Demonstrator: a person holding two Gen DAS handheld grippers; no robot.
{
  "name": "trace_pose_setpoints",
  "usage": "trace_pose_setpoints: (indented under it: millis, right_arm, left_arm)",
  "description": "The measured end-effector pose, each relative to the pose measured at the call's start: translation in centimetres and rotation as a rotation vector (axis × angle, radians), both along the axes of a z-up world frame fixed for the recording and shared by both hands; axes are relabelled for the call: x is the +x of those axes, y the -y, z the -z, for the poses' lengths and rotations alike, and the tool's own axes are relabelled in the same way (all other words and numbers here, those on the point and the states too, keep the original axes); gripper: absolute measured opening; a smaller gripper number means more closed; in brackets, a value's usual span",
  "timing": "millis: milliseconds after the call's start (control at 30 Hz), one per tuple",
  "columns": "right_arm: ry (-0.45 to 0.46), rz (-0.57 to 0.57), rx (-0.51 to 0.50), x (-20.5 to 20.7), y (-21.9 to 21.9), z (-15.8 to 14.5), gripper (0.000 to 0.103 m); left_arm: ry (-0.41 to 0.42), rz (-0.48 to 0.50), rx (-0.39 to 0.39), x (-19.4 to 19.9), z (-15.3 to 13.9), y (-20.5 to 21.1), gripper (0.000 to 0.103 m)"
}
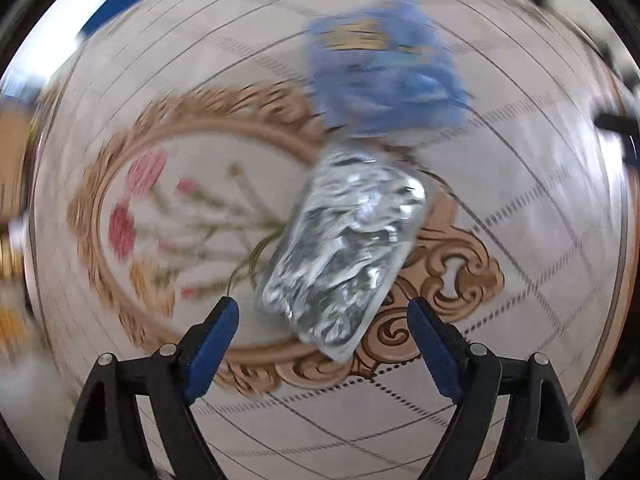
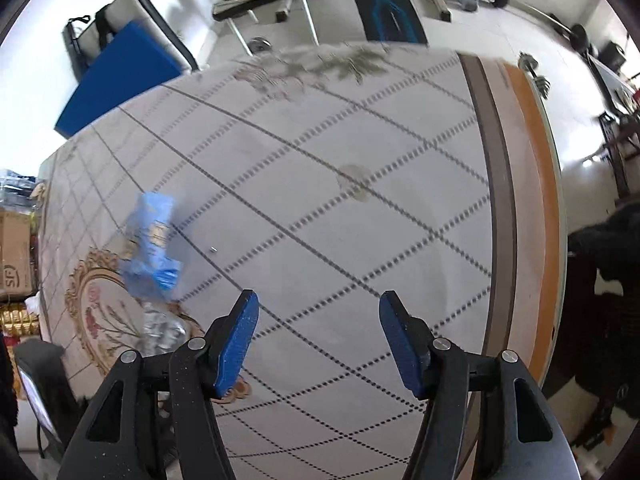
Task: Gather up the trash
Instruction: 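Grasp the silver blister pack with left gripper while right grasps blue printed bag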
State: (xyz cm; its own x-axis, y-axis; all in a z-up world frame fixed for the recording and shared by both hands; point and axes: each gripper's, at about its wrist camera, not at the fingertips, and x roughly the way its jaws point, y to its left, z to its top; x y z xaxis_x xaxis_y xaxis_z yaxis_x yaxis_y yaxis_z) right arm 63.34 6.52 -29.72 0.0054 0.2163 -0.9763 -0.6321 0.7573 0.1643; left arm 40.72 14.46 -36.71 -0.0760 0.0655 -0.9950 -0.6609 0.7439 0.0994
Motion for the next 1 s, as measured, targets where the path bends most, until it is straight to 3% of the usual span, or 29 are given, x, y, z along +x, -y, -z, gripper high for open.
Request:
trace_pose_setpoints:
  millis: [67,167,333,433,500,667,800,1000]
  right_arm:
    - [0.003,-0.002,-0.004,0.6,-0.5,-0.2,0.066]
    - [-0.009,0.012,-0.025,1.8,-0.3,0.4,0.066]
    - [-0.041,0.029,-0.055,3.0,0.3,1.9,0.066]
    - [-0.043,0.029,-0.068,3.1,0.6,2.4,0.066]
    - [-0.043,0.03,-0.077,3.1,0.7,2.8,0.066]
    - [-0.047,0.028,-0.084,2.4,0.7,3.3,0.066]
    - [-0.058,0.006,-0.065,0.7,-0.5,3.1,0.066]
    - [-0.103,-0.06,-0.001,-3.3,-4.8,2.8,0.068]
  left_arm:
    - [-0.028,0.047,-0.065,0.2,1.3,-0.6,0.088]
    - [-0.008,0.036,-0.139,1.4,1.9,-3.0,0.09]
    - [-0.007,0.014,-0.139,2.4,1.8,-4.9,0.087]
    - [-0.007,0.029,-0.122,3.8,1.6,-5.8,0.078]
    - [0.003,0.023,-0.114,3.0,1.0,-5.5,0.07]
    - [0.011,-0.002,-0.09,1.1,-0.7,-4.0,0.065]
    - [0.002,-0.1,-0.015,-2.7,-1.1,-4.5,0.065]
    - [-0.006,-0.412,0.08,-12.2,-2.4,-9.0,0.065]
